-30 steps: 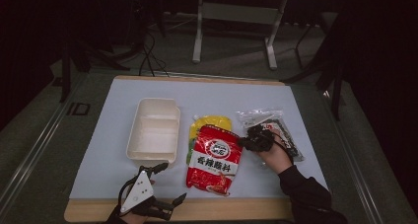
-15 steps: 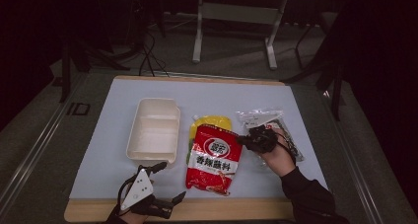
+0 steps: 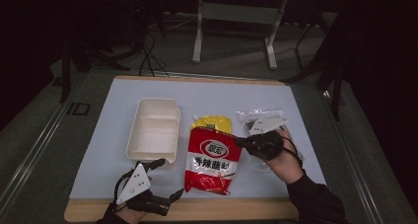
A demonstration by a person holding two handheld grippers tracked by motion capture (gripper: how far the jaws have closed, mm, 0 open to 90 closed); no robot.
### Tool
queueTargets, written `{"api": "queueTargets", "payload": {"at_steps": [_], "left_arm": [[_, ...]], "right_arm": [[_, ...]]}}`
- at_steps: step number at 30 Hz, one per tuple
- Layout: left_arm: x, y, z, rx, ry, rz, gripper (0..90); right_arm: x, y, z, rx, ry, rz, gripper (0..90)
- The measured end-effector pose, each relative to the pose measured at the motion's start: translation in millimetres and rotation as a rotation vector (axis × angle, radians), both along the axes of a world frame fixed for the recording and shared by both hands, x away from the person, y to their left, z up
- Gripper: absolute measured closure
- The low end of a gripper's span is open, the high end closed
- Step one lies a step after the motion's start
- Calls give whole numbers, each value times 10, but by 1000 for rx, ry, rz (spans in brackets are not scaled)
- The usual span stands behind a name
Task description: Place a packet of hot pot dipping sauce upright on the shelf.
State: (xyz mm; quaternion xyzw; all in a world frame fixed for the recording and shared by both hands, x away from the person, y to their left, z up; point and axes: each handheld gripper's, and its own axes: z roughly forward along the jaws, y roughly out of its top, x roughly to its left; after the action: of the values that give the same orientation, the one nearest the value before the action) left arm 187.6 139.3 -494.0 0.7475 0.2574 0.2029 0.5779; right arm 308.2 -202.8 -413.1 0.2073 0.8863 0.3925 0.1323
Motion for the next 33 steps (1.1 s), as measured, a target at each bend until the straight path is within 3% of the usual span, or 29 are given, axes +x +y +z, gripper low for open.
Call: {"api": "queueTargets", "payload": {"at_steps": [5,9,13,19,22,23,26,29,30,33], "left_arm": [[53,13,37,-11,30,-6,50],[89,-39,113,34,19,-17,67],[138,-77,207,46,-8,-1,76],[232,-89,313,38,-11,-2,142],[317,-101,340,62,3,-9,159],[355,-106,344,62,19,-32,167],[458,-162,359,64,44,-104,336],[467,-201,364,67,34,-142,504],[461,-234,367,83,24,-140,521],[435,-310,384,83,7,-202,698]], "right_arm": [[-136,49,98,-6,-36,52,894],[-238,61,161,-4,-61,89,894],[-330,56,227,8,-71,128,895],[-490,96,330,13,-93,188,895],[-533,115,353,13,-103,207,895],[-551,122,363,15,-112,209,894],[-608,148,382,12,-118,230,894],[-627,143,398,20,-118,240,895],[-633,141,404,23,-114,242,895],[-654,138,416,28,-110,255,895]]}}
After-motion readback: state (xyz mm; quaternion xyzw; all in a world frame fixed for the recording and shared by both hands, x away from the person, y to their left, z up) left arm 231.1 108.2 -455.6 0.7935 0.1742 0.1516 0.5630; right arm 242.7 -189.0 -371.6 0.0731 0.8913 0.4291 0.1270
